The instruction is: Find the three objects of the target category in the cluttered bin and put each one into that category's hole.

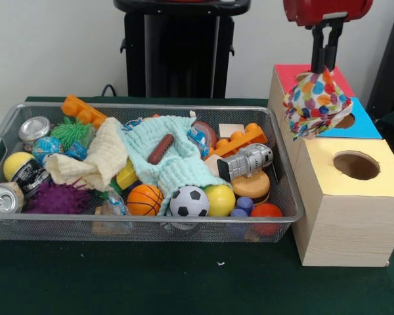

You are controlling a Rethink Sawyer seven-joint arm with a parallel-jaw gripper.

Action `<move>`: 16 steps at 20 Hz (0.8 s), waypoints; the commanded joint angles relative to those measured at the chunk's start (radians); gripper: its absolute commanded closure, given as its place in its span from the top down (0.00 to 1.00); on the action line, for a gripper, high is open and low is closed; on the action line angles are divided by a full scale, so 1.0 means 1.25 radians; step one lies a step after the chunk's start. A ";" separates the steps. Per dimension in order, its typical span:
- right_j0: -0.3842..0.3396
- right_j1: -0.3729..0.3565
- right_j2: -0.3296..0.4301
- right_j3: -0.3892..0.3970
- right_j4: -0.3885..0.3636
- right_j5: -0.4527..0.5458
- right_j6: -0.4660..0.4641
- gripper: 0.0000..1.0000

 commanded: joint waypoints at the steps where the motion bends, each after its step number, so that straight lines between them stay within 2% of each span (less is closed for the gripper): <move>1: 0.022 0.003 -0.054 -0.048 0.040 0.082 0.176 0.00; 8: 0.062 0.060 -0.090 -0.053 0.065 -0.020 0.221 0.00; 16: 0.097 0.079 -0.123 -0.067 0.102 -0.044 0.229 0.00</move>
